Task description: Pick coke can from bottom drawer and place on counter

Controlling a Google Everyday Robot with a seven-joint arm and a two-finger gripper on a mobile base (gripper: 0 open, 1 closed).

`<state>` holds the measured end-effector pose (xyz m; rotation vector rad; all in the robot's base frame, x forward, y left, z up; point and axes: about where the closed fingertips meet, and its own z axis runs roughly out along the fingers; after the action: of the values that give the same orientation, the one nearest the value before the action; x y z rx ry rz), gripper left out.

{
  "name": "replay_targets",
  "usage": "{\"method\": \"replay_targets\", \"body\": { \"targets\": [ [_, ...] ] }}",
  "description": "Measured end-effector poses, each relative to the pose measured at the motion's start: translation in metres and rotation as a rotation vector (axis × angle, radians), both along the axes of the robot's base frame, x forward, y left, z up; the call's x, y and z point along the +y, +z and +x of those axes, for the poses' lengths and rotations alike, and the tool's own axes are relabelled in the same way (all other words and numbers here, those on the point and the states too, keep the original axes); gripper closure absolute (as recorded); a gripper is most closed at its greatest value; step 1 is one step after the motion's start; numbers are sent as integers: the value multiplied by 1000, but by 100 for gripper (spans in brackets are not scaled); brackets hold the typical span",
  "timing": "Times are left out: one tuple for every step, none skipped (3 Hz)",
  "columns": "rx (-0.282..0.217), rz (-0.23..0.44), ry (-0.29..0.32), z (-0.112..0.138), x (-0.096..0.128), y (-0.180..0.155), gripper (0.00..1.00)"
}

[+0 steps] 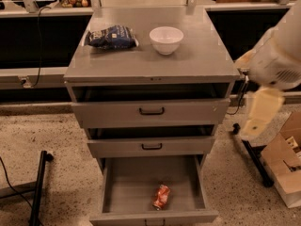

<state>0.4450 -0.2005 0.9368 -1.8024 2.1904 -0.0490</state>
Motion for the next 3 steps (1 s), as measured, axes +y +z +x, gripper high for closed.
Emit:
{"method": "replay_targets", "body": {
  "targets": [
    [22,39,157,1,35,-75,0],
    [-6,36,190,5,42,-95,0],
    [6,-48,232,0,57,-100,0]
  ]
}}
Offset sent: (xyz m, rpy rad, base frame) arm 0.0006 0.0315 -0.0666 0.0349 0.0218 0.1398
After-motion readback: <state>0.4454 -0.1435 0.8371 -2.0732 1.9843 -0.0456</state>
